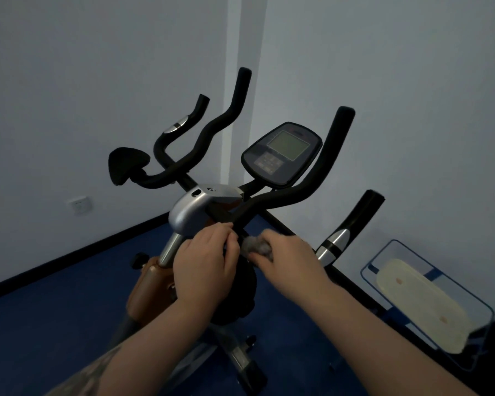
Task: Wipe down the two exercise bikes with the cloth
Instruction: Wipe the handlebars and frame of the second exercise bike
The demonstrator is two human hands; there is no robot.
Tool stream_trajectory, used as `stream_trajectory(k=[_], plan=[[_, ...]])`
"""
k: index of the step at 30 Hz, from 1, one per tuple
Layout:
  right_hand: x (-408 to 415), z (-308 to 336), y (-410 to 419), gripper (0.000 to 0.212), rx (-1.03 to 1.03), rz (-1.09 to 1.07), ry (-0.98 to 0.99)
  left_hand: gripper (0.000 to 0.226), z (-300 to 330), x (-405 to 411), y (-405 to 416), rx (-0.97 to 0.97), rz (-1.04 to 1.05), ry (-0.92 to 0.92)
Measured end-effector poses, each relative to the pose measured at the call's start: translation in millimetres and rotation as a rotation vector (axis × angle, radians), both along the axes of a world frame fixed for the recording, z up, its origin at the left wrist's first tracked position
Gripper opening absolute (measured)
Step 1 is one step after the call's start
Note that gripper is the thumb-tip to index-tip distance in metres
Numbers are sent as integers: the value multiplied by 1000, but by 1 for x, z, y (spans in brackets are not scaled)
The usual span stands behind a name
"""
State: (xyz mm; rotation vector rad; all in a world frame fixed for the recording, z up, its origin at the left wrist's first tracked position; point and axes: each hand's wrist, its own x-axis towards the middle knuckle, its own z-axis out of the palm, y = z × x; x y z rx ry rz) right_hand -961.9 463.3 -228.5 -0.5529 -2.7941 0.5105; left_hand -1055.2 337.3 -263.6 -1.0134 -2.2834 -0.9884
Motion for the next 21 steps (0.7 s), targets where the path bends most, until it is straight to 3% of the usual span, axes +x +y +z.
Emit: stream_trajectory(k=[4, 7, 10, 15, 21], plan=[[-3, 4, 2, 23, 35, -33, -23, 32, 0, -1, 1, 8, 1, -10], [-31, 9, -4, 28, -103, -93, -26, 33, 1, 0, 0, 4, 15, 1], [-22, 8, -1, 24, -180, -8, -16, 32, 1, 1, -1, 11, 19, 14], [9, 4, 16, 29, 110, 58, -62, 32, 0, 0, 0, 28, 20, 25], [-17, 7, -9, 22, -10, 80, 65, 32, 1, 1, 0, 19, 14, 23]])
